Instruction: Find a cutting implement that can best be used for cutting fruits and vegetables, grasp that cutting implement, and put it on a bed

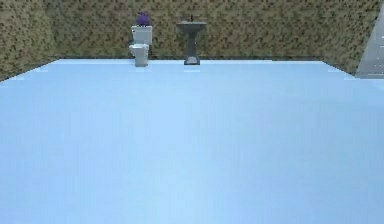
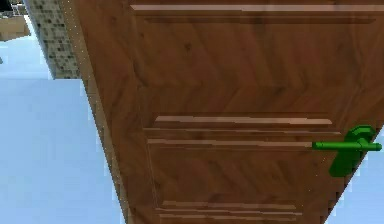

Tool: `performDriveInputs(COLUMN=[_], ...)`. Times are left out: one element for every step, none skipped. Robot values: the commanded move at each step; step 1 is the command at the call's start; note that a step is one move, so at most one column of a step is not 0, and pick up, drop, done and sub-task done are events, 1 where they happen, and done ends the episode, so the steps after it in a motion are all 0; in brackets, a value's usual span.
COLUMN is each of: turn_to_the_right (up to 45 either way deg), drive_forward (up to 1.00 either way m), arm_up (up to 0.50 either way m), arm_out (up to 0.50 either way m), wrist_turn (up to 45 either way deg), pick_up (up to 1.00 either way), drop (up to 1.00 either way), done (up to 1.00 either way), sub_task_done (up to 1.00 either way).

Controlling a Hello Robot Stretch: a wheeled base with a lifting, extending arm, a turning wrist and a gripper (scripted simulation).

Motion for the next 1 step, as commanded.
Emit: performDriveInputs(turn_to_the_right=[6.0], drive_forward=[0.0], arm_up=[0.0], arm_out=[0.0], wrist_turn=[0.0], pick_up=[0.0], drop=[0.0], done=[0.0], sub_task_done=[0.0])
